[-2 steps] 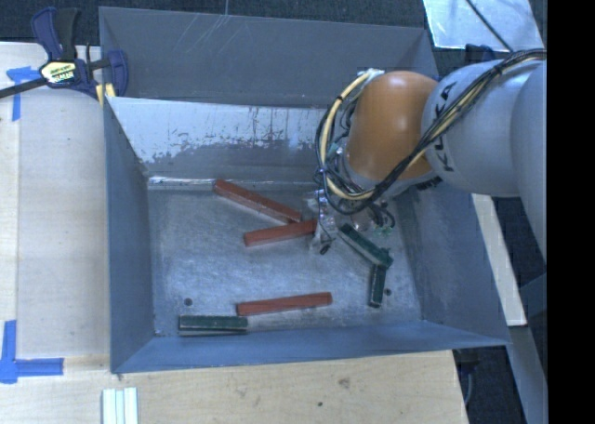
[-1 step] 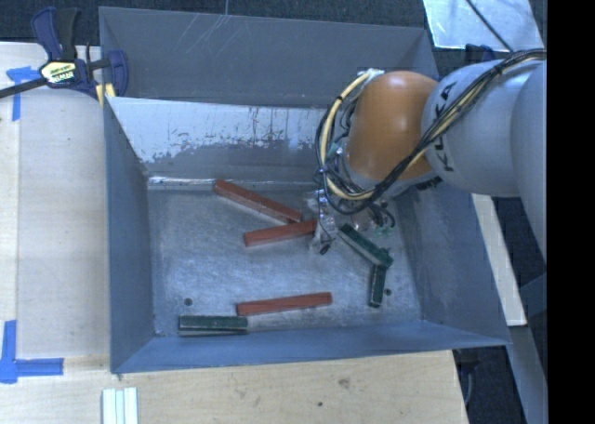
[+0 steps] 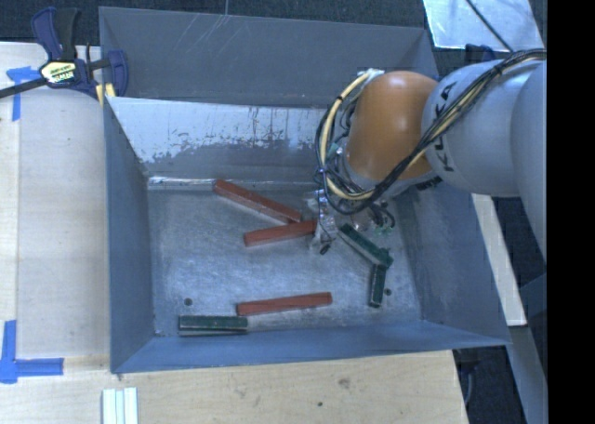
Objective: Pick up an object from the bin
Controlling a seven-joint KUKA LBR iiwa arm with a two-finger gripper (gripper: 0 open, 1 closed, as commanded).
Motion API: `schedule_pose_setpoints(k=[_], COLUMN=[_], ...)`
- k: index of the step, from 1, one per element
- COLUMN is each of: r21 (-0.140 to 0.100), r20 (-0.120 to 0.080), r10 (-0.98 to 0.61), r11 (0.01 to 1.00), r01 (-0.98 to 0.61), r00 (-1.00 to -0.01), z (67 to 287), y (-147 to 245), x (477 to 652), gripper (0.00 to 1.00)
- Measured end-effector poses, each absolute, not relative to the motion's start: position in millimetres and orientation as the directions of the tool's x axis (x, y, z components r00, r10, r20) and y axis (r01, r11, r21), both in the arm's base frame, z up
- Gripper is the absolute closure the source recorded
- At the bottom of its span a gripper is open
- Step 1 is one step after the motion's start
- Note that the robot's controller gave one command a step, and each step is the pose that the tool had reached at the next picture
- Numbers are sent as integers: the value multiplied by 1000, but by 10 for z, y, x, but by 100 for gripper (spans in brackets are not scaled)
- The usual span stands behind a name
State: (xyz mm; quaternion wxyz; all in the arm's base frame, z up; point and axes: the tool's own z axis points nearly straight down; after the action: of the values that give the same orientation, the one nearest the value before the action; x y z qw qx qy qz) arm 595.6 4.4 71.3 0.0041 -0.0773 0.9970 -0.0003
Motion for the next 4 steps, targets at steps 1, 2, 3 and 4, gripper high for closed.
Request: schedule_pose_setpoints(k=[1,2,3,4], r21=[-1,-1,-1,-1], r20=[-8,-8,-8,-8], r10=[-154,-154,-154,-154], r11=[988,988,988,988], r01=[-154,-154,-154,-154], r00=[-988,-988,-988,-988], z=[713,713,713,713], y=[45,45,45,45], x=[5956,5956,5956,5956], gripper=[100,100,100,100])
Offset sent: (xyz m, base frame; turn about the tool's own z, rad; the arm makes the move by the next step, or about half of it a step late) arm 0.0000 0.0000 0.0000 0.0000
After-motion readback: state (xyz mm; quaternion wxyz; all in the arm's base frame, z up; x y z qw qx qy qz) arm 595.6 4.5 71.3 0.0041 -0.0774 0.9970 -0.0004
